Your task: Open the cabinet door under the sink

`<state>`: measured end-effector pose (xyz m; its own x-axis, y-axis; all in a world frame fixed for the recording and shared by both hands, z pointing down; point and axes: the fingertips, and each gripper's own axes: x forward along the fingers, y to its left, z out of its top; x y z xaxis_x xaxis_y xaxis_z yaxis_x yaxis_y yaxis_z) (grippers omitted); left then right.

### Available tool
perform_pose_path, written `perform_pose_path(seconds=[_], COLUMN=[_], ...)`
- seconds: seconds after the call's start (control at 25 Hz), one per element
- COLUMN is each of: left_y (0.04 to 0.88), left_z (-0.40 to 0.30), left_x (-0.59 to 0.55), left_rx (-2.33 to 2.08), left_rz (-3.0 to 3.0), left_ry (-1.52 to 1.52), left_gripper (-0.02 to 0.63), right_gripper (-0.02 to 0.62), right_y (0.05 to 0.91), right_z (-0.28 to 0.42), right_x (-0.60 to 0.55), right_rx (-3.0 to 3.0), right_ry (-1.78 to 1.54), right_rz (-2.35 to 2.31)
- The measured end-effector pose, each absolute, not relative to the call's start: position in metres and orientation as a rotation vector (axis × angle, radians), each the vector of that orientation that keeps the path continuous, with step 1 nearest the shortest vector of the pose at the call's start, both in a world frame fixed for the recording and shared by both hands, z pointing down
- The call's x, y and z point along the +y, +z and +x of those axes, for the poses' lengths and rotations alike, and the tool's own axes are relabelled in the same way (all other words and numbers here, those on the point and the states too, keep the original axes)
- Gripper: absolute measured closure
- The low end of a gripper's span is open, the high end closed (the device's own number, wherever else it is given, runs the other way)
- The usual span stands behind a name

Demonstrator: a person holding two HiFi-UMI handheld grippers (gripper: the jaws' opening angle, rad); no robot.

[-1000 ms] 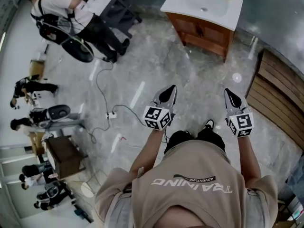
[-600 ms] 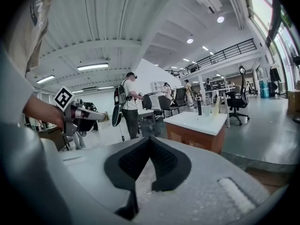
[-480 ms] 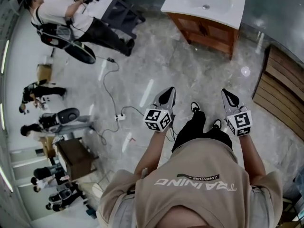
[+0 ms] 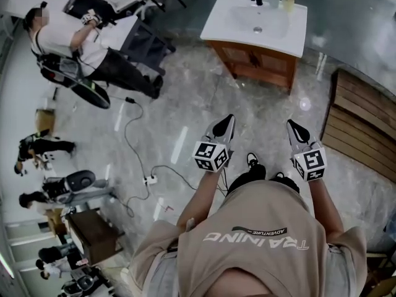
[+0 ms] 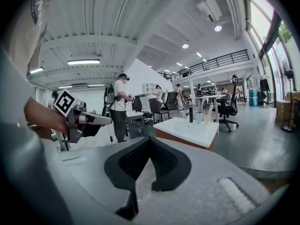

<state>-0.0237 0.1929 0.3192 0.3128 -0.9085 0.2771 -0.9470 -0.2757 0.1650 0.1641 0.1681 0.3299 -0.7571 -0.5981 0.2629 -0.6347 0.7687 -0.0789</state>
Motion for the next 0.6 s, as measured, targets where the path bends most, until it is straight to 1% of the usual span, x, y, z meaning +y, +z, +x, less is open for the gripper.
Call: perform_pose_path(seconds=[0.36, 0.6], left_y=[0.332, 0.349], left_z=[-0.107, -0.153], left_x=[0.176, 0.173], left_rx=[-1.665, -1.686], left_rz=[2.285, 2.217], left_ry=[0.212, 0.205], left_gripper=[0.591, 0.592], right_gripper=[0.594, 0.594], right_y=[0.312, 0.313], right_z=[0.101, 0.052], right_x=[0.143, 0.142], right_rx=[-2.717, -2.723], right_ry=[0.184, 0.218], right_rz=[1.069, 1.033])
